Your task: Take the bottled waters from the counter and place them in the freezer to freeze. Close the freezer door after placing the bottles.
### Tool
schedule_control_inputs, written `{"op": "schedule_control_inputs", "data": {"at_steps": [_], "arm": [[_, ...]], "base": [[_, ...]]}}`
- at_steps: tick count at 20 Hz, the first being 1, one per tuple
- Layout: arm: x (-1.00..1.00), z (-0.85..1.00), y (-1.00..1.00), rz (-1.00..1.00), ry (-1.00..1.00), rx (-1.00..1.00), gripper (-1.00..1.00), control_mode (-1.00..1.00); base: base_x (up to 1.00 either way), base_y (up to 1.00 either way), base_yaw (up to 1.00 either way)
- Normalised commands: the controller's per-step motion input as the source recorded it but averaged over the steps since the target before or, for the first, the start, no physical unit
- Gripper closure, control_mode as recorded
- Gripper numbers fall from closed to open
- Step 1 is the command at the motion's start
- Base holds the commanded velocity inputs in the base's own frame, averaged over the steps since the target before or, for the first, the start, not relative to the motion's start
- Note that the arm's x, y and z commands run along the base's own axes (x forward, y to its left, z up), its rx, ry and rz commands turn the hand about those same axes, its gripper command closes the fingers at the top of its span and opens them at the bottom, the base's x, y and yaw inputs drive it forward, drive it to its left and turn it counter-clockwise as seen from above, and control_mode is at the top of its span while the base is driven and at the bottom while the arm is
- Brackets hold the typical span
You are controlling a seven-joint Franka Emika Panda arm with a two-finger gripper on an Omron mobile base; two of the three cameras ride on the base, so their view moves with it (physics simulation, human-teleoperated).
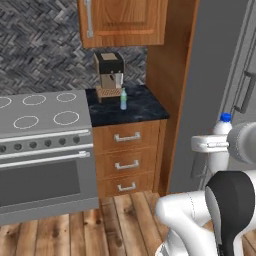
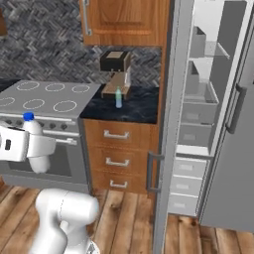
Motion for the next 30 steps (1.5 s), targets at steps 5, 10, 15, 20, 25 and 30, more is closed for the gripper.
{"op": "schedule_control_inputs", "data": {"at_steps": [5, 10, 15, 20, 25, 30], "arm": [[0.0, 0.0, 0.0, 0.0, 0.0, 0.0, 1.0, 1.0], [0.0, 0.0, 0.0, 0.0, 0.0, 0.0, 1.0, 1.0], [0.0, 0.0, 0.0, 0.0, 0.0, 0.0, 1.0, 1.0], [0.0, 0.0, 0.0, 0.0, 0.0, 0.0, 1.0, 1.0], [0.0, 0.0, 0.0, 0.0, 0.0, 0.0, 1.0, 1.0], [0.0, 0.0, 0.0, 0.0, 0.0, 0.0, 1.0, 1.0]], "base": [[-0.18, -0.77, 0.0], [-0.04, -0.74, 0.0], [0.0, -0.57, 0.02], [0.03, -0.44, 0.08], [0.09, -0.49, 0.1], [0.12, -0.5, 0.09]]}}
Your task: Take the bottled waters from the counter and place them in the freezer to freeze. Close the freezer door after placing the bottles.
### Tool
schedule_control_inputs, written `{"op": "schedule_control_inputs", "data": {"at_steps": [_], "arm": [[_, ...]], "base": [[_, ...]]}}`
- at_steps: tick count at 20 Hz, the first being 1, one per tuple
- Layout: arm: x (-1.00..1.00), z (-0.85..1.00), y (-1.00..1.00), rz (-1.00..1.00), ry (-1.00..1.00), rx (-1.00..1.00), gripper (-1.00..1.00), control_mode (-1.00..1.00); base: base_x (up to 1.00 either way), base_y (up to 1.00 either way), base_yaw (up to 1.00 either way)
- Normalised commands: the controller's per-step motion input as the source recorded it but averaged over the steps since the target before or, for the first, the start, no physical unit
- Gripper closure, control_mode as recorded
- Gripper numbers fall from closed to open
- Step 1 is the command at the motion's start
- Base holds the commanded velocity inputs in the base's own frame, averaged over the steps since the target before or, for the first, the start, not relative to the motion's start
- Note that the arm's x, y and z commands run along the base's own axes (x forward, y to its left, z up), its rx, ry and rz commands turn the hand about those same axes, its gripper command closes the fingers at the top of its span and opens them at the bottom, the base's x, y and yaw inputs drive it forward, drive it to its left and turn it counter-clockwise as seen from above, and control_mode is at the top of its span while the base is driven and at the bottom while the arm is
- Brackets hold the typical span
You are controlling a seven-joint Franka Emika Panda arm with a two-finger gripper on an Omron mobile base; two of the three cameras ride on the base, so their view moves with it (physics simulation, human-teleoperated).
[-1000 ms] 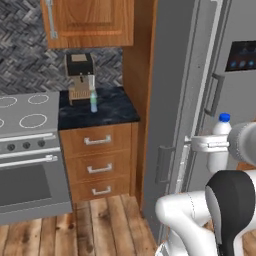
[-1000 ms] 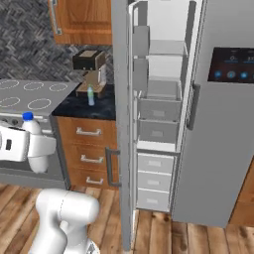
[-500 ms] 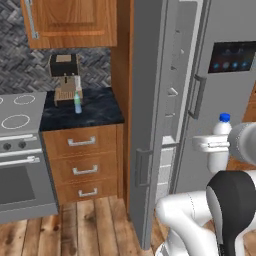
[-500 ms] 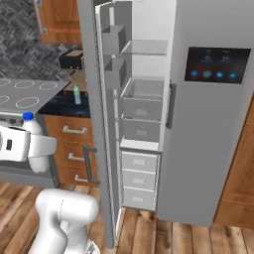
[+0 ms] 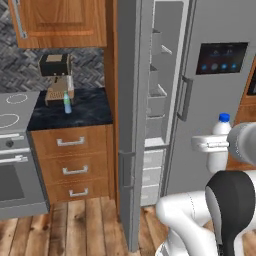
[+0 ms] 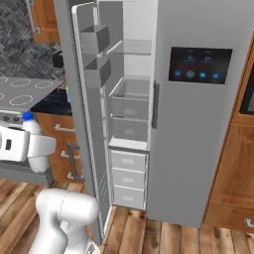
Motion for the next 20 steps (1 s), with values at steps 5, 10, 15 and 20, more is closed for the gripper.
{"op": "schedule_control_inputs", "data": {"at_steps": [5, 10, 15, 20], "arm": [[0.0, 0.0, 0.0, 0.0, 0.0, 0.0, 1.0, 1.0], [0.0, 0.0, 0.0, 0.0, 0.0, 0.0, 1.0, 1.0], [0.0, 0.0, 0.0, 0.0, 0.0, 0.0, 1.0, 1.0], [0.0, 0.0, 0.0, 0.0, 0.0, 0.0, 1.0, 1.0]], "base": [[0.2, -0.61, 0.04], [0.38, -0.32, 0.0], [0.83, -0.05, 0.0], [0.41, -0.33, 0.14]]}}
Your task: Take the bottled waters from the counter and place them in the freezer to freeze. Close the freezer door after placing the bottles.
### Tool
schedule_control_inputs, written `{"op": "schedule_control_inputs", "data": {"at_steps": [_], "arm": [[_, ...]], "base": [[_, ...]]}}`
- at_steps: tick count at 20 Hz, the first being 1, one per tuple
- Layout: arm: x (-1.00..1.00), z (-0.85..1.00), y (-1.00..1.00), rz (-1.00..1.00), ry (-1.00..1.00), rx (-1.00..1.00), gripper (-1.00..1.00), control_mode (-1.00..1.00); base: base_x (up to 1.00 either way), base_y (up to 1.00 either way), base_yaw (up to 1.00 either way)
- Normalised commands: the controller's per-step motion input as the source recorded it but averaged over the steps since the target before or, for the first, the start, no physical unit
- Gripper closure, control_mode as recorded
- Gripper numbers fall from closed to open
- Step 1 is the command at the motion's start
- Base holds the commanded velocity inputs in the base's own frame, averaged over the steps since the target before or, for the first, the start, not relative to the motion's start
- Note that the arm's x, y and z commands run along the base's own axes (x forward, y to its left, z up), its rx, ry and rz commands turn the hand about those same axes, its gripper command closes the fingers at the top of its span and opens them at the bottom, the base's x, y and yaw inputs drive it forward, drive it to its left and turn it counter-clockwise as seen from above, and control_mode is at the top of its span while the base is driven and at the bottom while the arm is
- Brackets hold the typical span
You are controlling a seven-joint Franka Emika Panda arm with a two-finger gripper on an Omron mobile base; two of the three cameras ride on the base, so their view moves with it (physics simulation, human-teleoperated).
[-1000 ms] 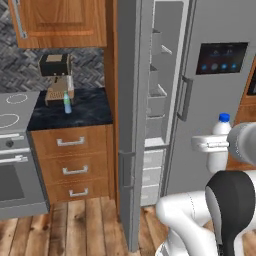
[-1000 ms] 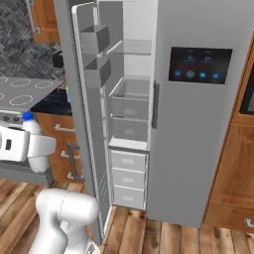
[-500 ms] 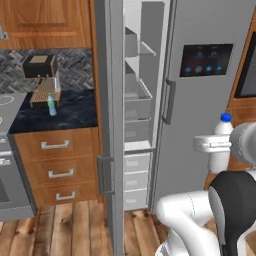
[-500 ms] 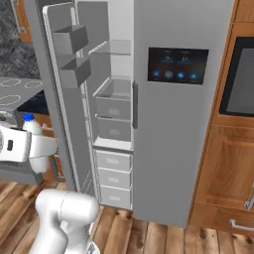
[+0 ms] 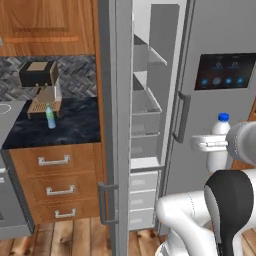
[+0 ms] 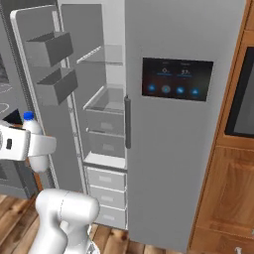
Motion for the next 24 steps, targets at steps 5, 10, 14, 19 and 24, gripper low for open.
{"op": "schedule_control_inputs", "data": {"at_steps": [5, 10, 14, 19, 24], "arm": [[0.0, 0.0, 0.0, 0.0, 0.0, 0.0, 1.0, 1.0], [0.0, 0.0, 0.0, 0.0, 0.0, 0.0, 1.0, 1.0], [0.0, 0.0, 0.0, 0.0, 0.0, 0.0, 1.0, 1.0], [0.0, 0.0, 0.0, 0.0, 0.0, 0.0, 1.0, 1.0], [0.0, 0.0, 0.0, 0.0, 0.0, 0.0, 1.0, 1.0]], "base": [[0.06, -0.33, 0.22], [0.07, -0.28, 0.25], [0.1, -0.41, 0.31], [0.06, -0.42, 0.26], [0.14, -0.47, 0.1]]}}
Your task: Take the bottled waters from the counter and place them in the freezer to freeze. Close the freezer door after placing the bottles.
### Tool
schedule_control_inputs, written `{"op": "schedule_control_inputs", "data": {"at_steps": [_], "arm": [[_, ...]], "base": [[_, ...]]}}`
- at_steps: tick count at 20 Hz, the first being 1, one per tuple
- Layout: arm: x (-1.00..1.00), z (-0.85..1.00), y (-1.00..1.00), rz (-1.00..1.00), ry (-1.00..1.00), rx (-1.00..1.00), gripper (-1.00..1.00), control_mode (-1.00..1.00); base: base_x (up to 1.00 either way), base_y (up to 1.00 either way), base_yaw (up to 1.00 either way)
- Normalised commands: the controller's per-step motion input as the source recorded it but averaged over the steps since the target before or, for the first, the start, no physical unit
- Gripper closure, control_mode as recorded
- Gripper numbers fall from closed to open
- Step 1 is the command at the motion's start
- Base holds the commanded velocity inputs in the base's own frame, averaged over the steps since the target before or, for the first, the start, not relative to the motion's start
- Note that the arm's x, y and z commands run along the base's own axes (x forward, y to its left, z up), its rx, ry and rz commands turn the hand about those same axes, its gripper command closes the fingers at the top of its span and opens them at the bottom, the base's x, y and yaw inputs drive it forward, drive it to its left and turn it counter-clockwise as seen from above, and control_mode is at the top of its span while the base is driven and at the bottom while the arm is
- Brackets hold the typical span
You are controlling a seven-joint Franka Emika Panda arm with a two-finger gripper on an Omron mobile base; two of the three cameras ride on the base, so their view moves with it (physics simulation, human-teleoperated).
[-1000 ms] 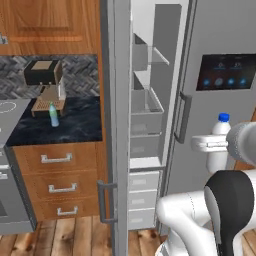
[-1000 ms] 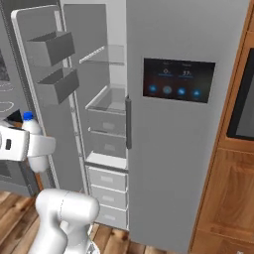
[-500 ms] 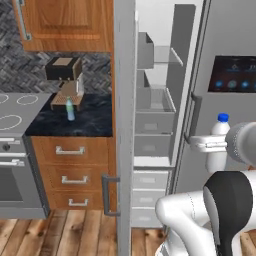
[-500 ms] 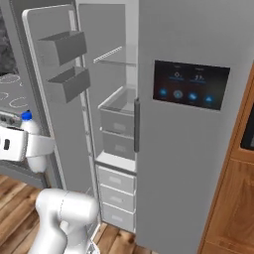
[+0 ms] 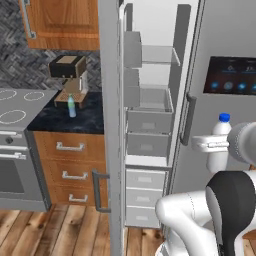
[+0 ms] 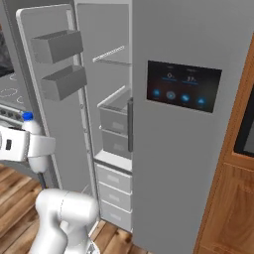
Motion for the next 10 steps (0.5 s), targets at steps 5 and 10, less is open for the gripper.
{"op": "schedule_control_inputs", "data": {"at_steps": [5, 10], "arm": [[0.0, 0.0, 0.0, 0.0, 0.0, 0.0, 1.0, 1.0], [0.0, 0.0, 0.0, 0.0, 0.0, 0.0, 1.0, 1.0]], "base": [[0.23, -0.09, 0.0], [0.38, -0.18, 0.01]]}}
